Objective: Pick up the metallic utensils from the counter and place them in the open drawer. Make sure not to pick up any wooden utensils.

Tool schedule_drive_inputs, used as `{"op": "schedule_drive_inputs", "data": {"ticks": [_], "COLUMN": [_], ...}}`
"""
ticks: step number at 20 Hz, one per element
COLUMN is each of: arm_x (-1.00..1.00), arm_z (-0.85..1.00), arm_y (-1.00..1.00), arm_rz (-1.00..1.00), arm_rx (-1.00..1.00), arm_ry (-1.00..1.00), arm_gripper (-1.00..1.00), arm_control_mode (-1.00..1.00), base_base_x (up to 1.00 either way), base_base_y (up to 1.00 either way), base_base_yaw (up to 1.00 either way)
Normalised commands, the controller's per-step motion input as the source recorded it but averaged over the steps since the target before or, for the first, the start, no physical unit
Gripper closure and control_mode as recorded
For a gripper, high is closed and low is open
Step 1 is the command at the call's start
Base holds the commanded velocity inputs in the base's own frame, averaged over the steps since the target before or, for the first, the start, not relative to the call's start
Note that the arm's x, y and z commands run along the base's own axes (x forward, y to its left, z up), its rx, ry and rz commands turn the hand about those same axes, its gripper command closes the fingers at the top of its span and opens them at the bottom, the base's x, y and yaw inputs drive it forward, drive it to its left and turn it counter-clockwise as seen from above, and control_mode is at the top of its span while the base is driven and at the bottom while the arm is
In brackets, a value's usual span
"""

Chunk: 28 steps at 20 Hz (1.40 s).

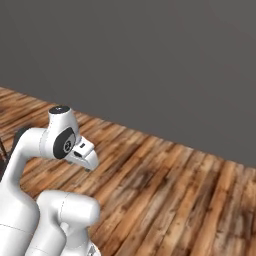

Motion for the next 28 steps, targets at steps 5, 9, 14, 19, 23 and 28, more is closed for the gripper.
{"op": "schedule_drive_inputs", "data": {"ticks": [5, 9, 14, 19, 23, 28], "arm_x": [0.0, 0.0, 0.0, 0.0, 0.0, 0.0], "arm_z": [0.0, 0.0, 0.0, 0.0, 0.0, 0.0], "arm_y": [0.0, 0.0, 0.0, 0.0, 0.0, 0.0], "arm_rz": [0.0, 0.0, 0.0, 0.0, 0.0, 0.0], "arm_rx": [0.0, 0.0, 0.0, 0.0, 0.0, 0.0], "arm_ry": [0.0, 0.0, 0.0, 0.0, 0.0, 0.0], "arm_gripper": [-1.0, -1.0, -1.0, -1.0, -1.0, -1.0], "arm_control_mode": [1.0, 1.0, 1.0, 1.0, 1.0, 1.0], "base_base_x": [1.0, 1.0, 1.0, 0.93, 0.73, 0.48], "base_base_y": [0.08, 0.29, -0.01, -0.21, -0.08, -0.11], "base_base_yaw": [0.04, 0.21, 0.5, 0.75, 0.89, 0.97]}}
